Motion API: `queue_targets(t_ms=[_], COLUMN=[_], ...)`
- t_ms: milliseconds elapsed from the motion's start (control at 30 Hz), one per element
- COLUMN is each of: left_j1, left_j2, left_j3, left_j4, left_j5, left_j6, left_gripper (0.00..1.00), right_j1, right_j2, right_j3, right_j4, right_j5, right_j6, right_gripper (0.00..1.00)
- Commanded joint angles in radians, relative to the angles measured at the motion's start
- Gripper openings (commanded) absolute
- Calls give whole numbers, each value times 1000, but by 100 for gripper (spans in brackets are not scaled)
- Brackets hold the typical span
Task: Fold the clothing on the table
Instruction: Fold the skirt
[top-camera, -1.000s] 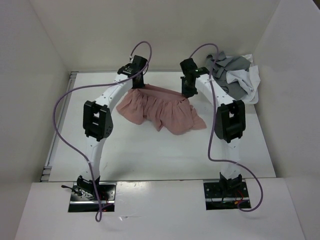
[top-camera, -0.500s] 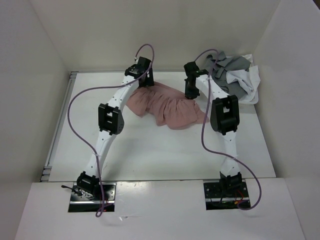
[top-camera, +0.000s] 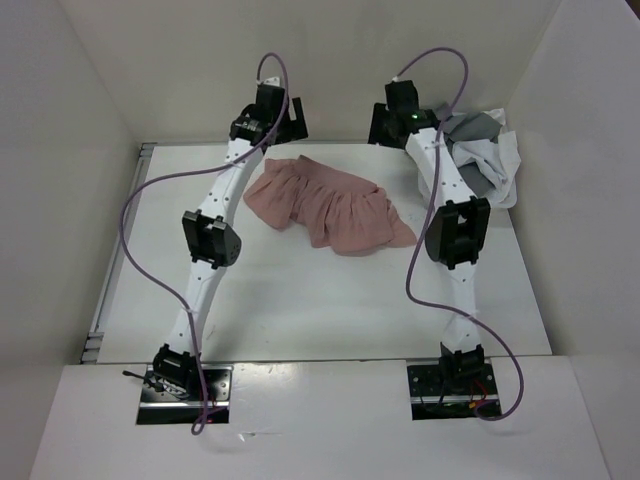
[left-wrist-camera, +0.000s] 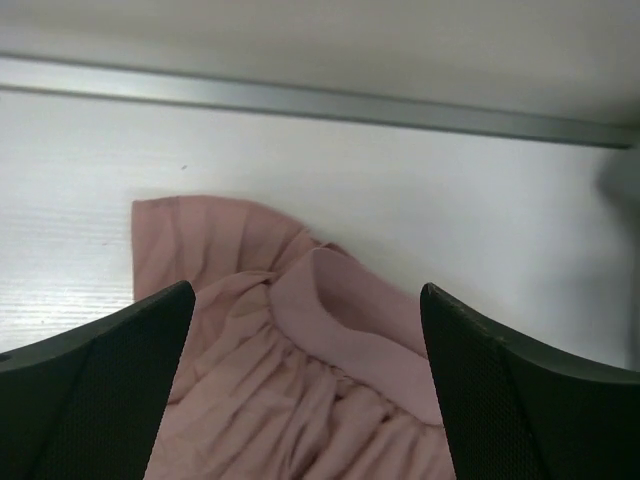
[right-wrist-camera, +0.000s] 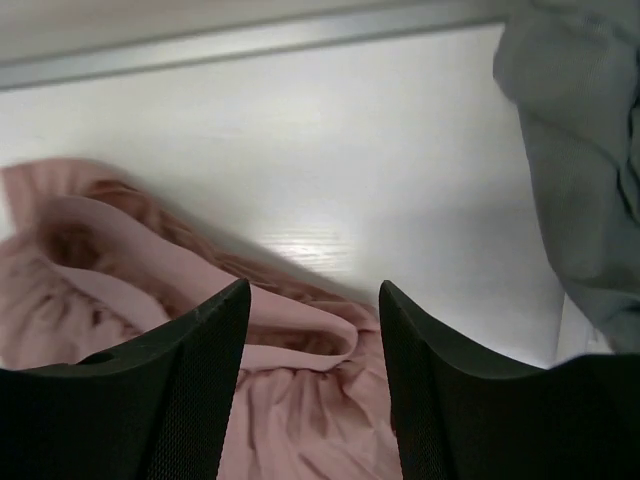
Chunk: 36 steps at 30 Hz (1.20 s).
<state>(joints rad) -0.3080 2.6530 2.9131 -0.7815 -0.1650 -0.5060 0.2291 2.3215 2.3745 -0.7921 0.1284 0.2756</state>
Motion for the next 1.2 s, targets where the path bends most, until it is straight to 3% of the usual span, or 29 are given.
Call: queue_targets(t_ms=[0, 100, 200, 300, 433, 567, 767, 1167], left_j1=[14, 23, -17, -77, -161, -213, -214, -184], left_j2=[-122, -159, -168, -168, -130, -120, -96, -186], left_j3=[70, 80, 80, 80, 104, 60, 60, -72], left_j4=[77, 42, -30, -126, -245, -256, -256, -256], left_j5=[117, 179, 190, 190, 61, -11, -34, 9], left_j6=[-32, -20, 9, 76, 165, 185, 185, 204], left_gripper=[100, 100, 100, 100, 100, 100, 100, 100], right_j1=[1, 10, 21, 21, -8, -20, -20, -106], right_j2=[-82, -141, -259, -374, -534, -694, -772, -734], right_j3=[109, 72, -105, -382, -743, -1076, -1306, -1495], right_j4=[-15, -39, -9, 13, 115, 275, 433, 704], right_j5=[-75, -99, -124, -142, -232, -326, -358, -398], right_j6=[-18, -18, -3, 36, 123, 218, 356, 514], right_gripper=[60, 60, 73, 75, 82, 83, 84, 87])
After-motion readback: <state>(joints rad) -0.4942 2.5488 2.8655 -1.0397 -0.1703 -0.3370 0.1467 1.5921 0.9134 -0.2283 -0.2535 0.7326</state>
